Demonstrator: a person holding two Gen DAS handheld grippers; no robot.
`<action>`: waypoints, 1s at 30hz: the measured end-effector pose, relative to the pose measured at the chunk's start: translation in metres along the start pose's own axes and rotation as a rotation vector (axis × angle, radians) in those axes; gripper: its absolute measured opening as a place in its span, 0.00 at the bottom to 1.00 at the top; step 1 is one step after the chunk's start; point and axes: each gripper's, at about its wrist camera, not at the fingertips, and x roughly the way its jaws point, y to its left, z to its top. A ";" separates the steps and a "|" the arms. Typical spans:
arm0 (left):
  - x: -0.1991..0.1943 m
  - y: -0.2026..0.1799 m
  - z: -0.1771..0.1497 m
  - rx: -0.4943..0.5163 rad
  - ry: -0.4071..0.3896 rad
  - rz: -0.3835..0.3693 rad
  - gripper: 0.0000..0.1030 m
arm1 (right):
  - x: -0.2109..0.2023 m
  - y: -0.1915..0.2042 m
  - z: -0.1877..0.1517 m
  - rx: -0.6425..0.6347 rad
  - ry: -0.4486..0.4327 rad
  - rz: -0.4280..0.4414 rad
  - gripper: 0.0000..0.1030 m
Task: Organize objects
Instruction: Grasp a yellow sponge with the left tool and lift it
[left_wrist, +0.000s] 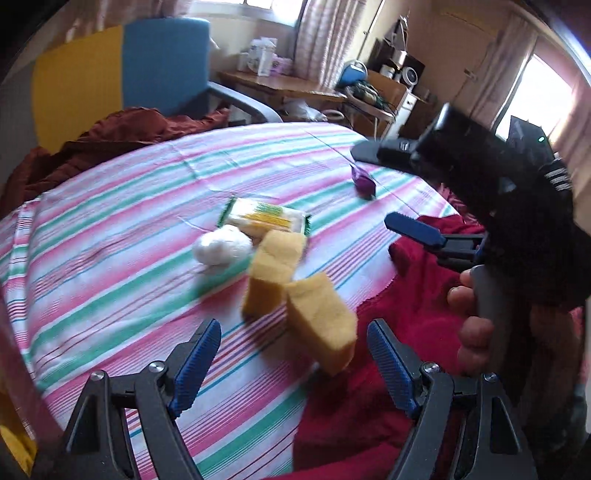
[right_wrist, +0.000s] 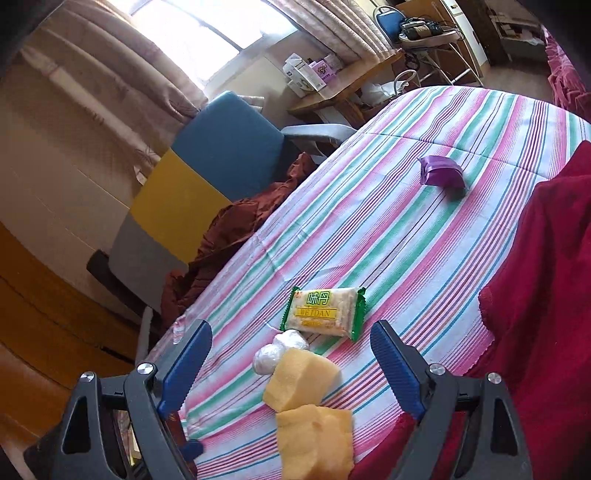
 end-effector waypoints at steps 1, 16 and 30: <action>0.007 -0.002 0.001 0.000 0.014 -0.006 0.79 | -0.001 -0.002 0.001 0.009 -0.007 0.008 0.87; 0.055 0.016 0.001 -0.053 0.120 -0.091 0.41 | 0.003 -0.012 0.005 0.058 0.015 0.028 0.87; -0.014 0.110 -0.072 -0.274 0.026 -0.095 0.39 | 0.023 -0.007 0.004 0.019 0.118 -0.075 0.87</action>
